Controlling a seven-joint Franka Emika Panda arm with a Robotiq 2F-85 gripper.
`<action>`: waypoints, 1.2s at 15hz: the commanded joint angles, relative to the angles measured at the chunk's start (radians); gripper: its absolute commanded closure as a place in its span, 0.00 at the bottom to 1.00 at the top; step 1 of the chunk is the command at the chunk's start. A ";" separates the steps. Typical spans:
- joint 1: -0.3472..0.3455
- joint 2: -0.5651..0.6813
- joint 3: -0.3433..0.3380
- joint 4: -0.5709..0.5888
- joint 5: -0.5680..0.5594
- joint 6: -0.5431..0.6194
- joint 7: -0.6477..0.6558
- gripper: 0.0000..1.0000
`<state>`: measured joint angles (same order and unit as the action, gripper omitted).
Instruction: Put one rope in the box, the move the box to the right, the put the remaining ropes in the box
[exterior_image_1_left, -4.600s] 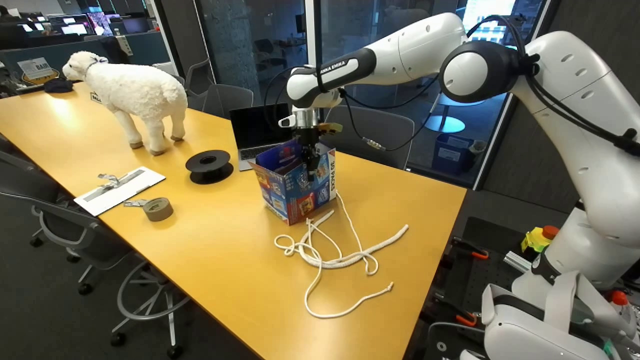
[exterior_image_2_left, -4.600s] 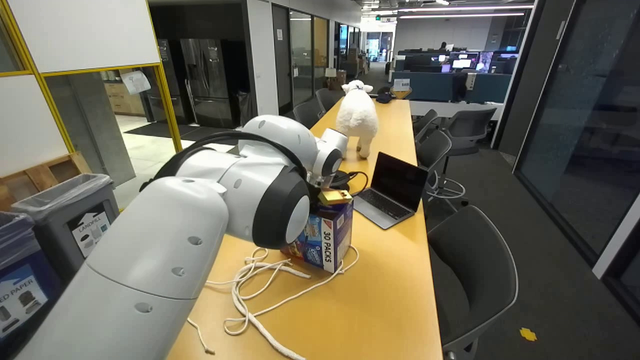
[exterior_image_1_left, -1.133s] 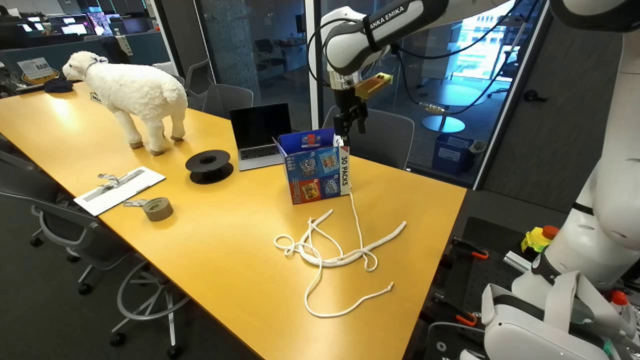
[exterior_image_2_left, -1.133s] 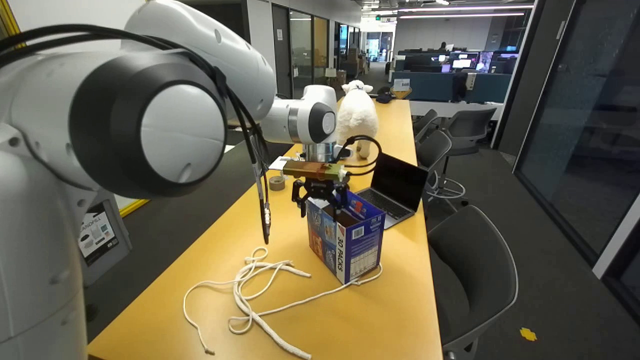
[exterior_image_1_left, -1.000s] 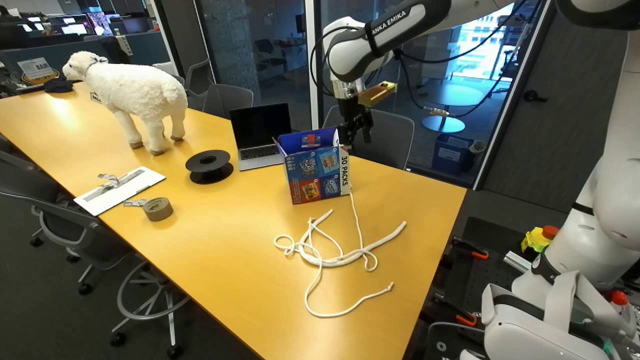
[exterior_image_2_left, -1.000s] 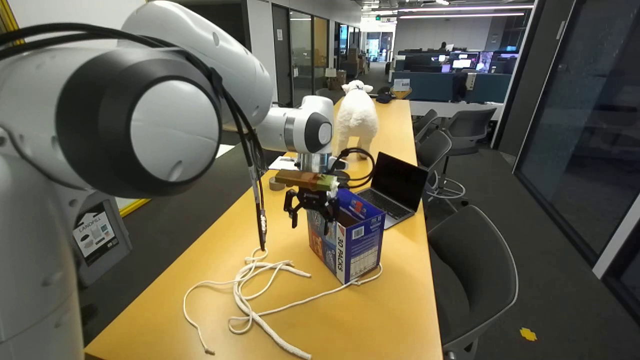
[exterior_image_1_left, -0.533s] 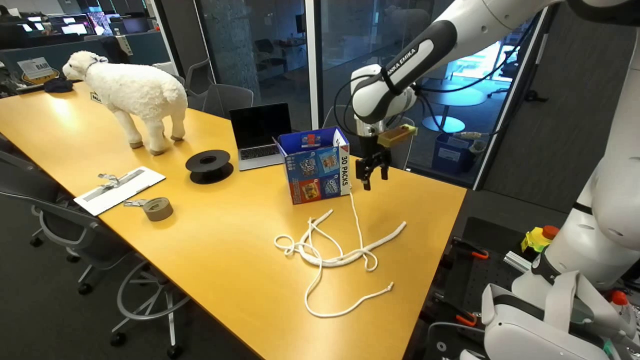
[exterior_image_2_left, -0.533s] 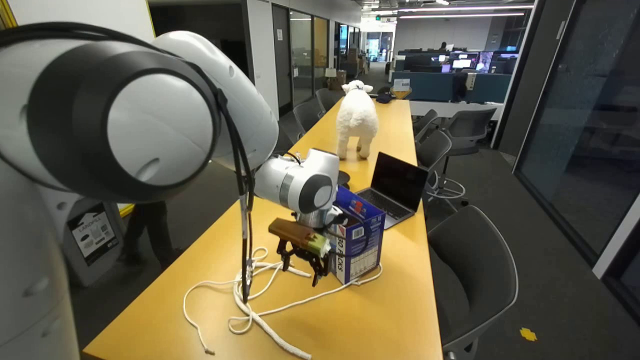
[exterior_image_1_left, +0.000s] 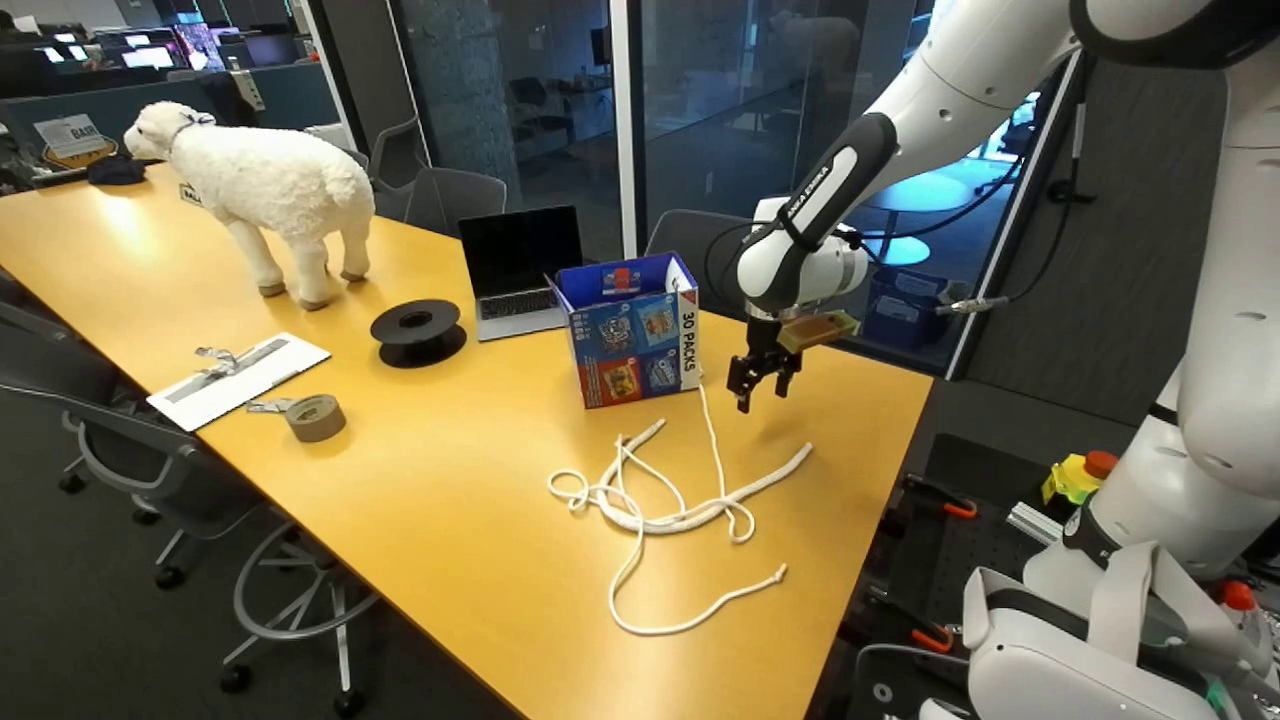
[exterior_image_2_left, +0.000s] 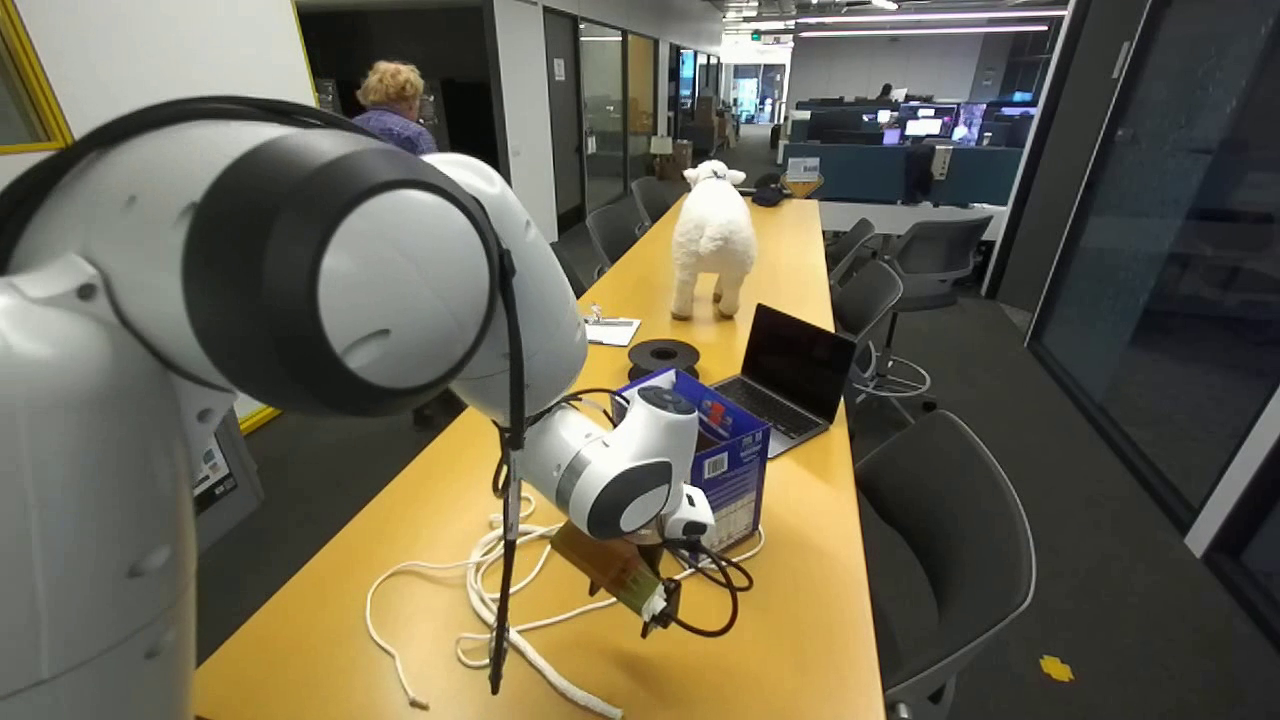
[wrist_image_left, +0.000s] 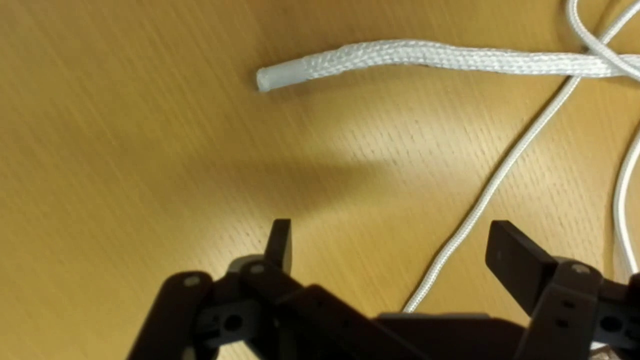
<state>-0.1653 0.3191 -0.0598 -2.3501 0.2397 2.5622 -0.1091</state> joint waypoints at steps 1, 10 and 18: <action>-0.001 0.112 0.053 0.097 0.055 0.067 -0.012 0.00; 0.087 0.315 0.001 0.286 -0.074 0.115 0.150 0.00; 0.116 0.356 -0.039 0.352 -0.140 0.088 0.231 0.00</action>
<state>-0.0603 0.6603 -0.0819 -2.0353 0.1214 2.6621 0.0873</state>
